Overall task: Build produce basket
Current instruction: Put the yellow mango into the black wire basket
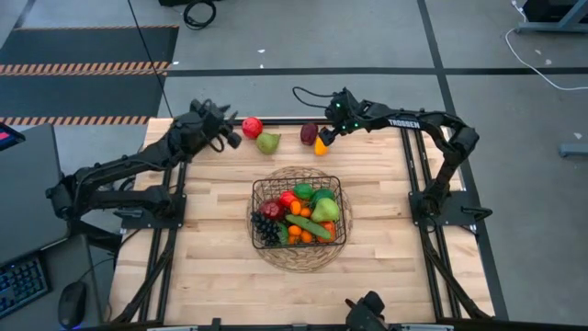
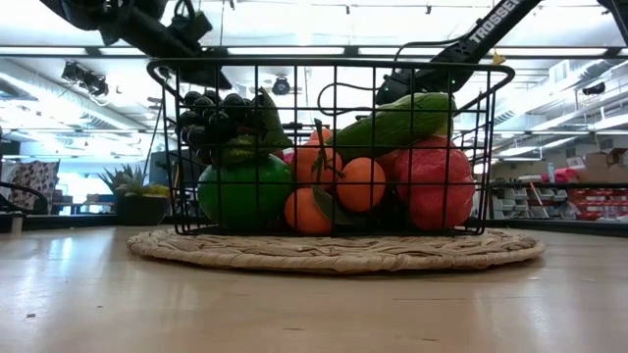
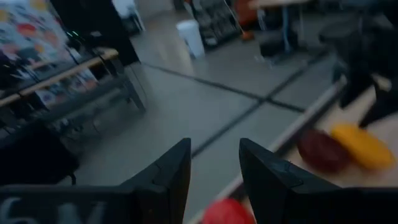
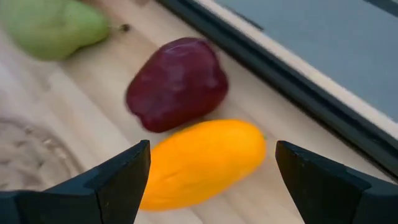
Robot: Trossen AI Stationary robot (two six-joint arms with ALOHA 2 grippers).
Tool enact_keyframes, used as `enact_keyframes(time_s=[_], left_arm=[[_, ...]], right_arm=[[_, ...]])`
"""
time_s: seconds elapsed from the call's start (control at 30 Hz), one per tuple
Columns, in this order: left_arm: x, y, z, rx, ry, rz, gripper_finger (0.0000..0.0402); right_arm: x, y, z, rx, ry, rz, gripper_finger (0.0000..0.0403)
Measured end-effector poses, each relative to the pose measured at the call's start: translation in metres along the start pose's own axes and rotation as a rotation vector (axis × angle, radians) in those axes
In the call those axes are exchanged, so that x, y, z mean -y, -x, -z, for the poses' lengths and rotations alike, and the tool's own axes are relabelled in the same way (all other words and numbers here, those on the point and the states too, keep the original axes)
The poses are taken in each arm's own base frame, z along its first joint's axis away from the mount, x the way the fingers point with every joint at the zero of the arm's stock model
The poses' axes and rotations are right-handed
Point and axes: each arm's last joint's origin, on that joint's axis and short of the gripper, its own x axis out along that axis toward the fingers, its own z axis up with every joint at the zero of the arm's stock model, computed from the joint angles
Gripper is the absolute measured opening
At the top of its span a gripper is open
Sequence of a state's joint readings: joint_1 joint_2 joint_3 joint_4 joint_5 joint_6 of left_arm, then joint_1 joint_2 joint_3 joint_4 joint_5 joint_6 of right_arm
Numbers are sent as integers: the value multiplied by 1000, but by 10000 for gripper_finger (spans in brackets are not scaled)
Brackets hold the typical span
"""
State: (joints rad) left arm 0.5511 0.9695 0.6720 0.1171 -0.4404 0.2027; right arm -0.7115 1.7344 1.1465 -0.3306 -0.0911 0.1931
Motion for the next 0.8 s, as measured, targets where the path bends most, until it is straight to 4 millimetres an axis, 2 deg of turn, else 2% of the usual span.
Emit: enact_keyframes(time_s=[0.2, 0.47, 0.8], left_arm=[[-11, -3, -9, 97, 13, -38, 148], [-19, -4, -18, 210, 37, -20, 148], [-20, -2, -24, 276, 66, -16, 145]], right_arm=[[-3, -1, 2, 13, -56, 37, 349], [1, -8, 16, -18, -95, 45, 349], [6, -22, 33, 123, -109, 23, 349]])
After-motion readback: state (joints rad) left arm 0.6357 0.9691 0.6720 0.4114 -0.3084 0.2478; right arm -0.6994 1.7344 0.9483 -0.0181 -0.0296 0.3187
